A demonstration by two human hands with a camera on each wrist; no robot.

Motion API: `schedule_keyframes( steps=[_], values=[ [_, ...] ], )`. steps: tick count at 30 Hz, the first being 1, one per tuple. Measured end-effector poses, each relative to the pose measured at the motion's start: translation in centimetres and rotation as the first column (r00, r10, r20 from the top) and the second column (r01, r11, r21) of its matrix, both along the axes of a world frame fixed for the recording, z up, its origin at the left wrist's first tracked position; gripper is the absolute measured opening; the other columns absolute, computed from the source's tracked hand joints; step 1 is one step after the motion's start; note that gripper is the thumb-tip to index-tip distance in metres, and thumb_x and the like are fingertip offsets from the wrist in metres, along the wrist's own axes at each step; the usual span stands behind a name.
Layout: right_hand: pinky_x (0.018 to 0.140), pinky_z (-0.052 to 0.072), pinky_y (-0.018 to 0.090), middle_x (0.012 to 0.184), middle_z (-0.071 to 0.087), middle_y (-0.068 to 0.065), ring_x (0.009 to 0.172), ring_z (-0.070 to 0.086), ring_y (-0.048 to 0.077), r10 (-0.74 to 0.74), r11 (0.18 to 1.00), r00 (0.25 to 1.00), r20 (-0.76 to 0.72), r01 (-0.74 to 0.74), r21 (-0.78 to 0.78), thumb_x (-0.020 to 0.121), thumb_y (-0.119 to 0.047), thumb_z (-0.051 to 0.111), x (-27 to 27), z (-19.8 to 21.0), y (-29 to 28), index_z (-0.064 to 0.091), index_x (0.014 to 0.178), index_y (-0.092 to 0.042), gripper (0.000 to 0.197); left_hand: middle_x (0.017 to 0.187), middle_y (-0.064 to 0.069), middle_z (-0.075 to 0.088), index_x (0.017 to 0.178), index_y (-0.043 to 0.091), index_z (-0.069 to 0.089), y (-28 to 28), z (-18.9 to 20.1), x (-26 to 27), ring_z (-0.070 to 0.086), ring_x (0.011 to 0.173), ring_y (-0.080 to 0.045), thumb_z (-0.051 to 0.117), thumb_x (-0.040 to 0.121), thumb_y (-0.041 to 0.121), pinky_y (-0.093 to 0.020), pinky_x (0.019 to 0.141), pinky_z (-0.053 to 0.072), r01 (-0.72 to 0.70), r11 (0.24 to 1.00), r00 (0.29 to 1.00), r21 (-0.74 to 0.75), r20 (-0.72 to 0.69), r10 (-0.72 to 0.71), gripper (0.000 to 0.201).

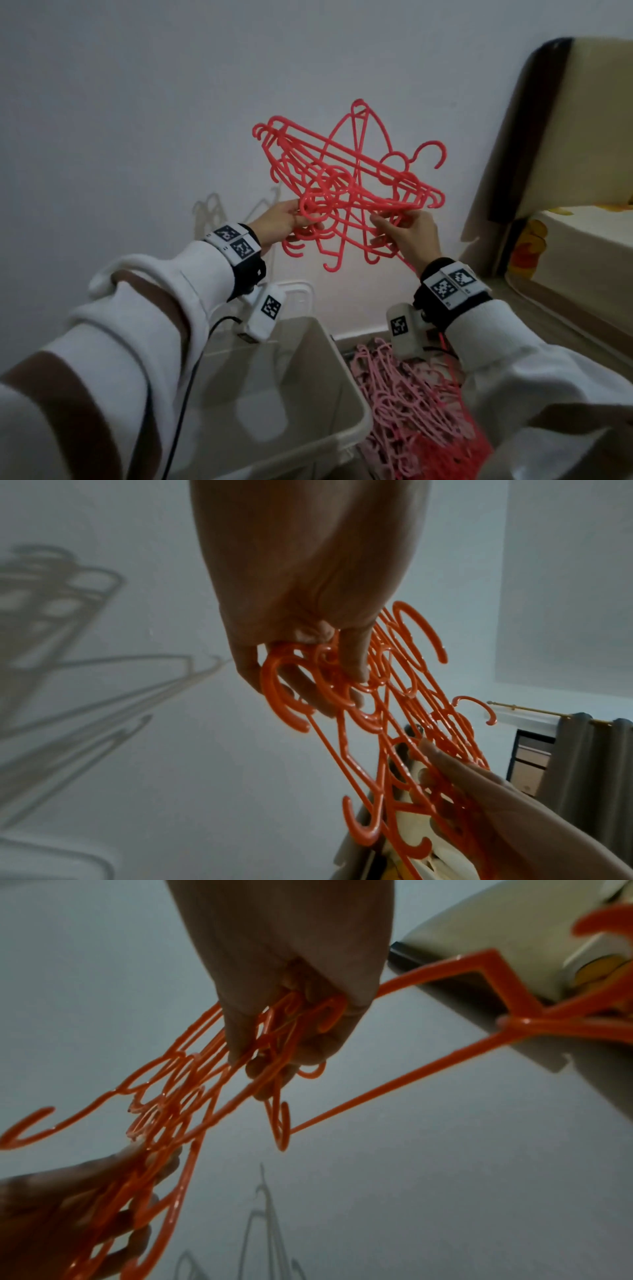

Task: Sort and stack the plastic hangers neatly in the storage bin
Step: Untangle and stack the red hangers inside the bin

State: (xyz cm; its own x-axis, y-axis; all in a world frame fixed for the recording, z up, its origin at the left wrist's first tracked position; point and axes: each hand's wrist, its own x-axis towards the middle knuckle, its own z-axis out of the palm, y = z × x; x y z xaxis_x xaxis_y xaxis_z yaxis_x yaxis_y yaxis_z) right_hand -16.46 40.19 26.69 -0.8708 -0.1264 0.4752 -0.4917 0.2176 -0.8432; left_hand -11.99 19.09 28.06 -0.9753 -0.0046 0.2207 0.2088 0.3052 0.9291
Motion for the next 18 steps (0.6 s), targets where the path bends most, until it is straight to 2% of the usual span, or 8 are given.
schedule_keyframes(
  steps=[4,6,8,12,13,15,17,18],
  values=[
    [0.047,0.048,0.018,0.070,0.067,0.001,0.050,0.065,0.004,0.091,0.994,0.994,0.060,-0.094,0.052,0.084,-0.022,0.067,-0.4,-1.4,-4.4,0.062,0.092,-0.009,0.016,0.078,0.004,0.066,0.087,0.018,0.059,-4.1,-1.4,1.6,0.059,0.070,-0.011,0.057,0.091,0.013,-0.019,0.063,0.045,-0.081,0.997,0.996,0.001,0.039,0.081,0.006],
    [0.050,0.049,0.019,0.070,0.067,0.000,0.050,0.064,0.003,0.133,0.983,0.984,0.121,-0.146,0.110,0.084,-0.023,0.066,-0.7,-4.0,-6.4,0.062,0.091,-0.011,0.015,0.069,0.008,0.068,0.088,0.016,0.060,-6.0,-3.8,2.4,0.058,0.070,-0.013,0.057,0.091,0.012,-0.022,0.065,0.044,-0.127,0.992,0.987,0.015,0.105,0.125,0.006],
    [0.052,0.050,0.017,0.072,0.066,-0.003,0.051,0.063,0.001,0.159,0.966,0.970,0.185,-0.192,0.176,0.085,-0.023,0.065,-0.8,-7.2,-8.1,0.063,0.095,-0.012,0.015,0.066,0.009,0.068,0.090,0.015,0.062,-7.6,-7.2,3.2,0.059,0.067,-0.012,0.056,0.091,0.011,-0.021,0.061,0.044,-0.170,0.985,0.970,0.002,0.175,0.167,0.008],
    [0.057,0.051,0.020,0.079,0.066,0.004,0.058,0.063,0.008,0.137,0.910,0.945,0.298,-0.238,0.339,0.088,-0.021,0.061,-0.5,-14.7,-10.8,0.065,0.101,-0.010,0.018,0.056,0.011,0.061,0.091,0.016,0.058,-9.8,-14.6,4.9,0.050,0.040,0.005,0.052,0.092,0.006,-0.011,0.043,0.039,-0.195,0.973,0.917,-0.122,0.331,0.225,0.012],
    [0.061,0.050,0.023,0.081,0.066,0.008,0.065,0.065,0.015,0.112,0.875,0.944,0.309,-0.241,0.419,0.089,-0.021,0.059,-0.3,-16.5,-11.3,0.065,0.101,-0.008,0.019,0.057,0.008,0.059,0.089,0.014,0.056,-10.0,-16.3,5.5,0.048,0.037,0.005,0.050,0.092,0.001,-0.012,0.042,0.039,-0.213,0.966,0.893,-0.149,0.370,0.254,0.015],
    [0.070,0.046,0.025,0.093,0.064,0.014,0.090,0.065,0.029,0.088,0.754,0.927,0.366,-0.302,0.583,0.093,-0.023,0.050,0.1,-20.0,-12.2,0.061,0.107,-0.004,0.026,0.052,0.008,0.056,0.075,0.012,0.052,-10.6,-19.9,6.3,0.049,0.036,0.004,0.049,0.089,-0.008,-0.011,0.042,0.041,-0.248,0.937,0.833,-0.248,0.439,0.337,0.025],
    [0.083,0.043,0.028,0.119,0.060,0.016,0.112,0.056,0.032,0.086,0.573,0.872,0.482,-0.439,0.692,0.097,-0.030,0.042,0.8,-23.0,-12.6,0.053,0.121,-0.004,0.038,0.050,0.007,0.053,0.064,0.016,0.045,-11.0,-23.1,7.0,0.054,0.047,-0.001,0.051,0.086,-0.008,-0.015,0.054,0.050,-0.237,0.902,0.752,-0.362,0.519,0.406,0.034],
    [0.088,0.042,0.029,0.126,0.057,0.014,0.116,0.054,0.030,0.082,0.478,0.846,0.527,-0.497,0.724,0.097,-0.034,0.041,1.1,-24.1,-12.5,0.052,0.125,-0.004,0.042,0.056,0.004,0.051,0.062,0.017,0.043,-11.0,-24.4,7.2,0.055,0.059,-0.010,0.053,0.086,-0.005,-0.022,0.063,0.052,-0.220,0.889,0.703,-0.401,0.567,0.430,0.034]
  ],
)
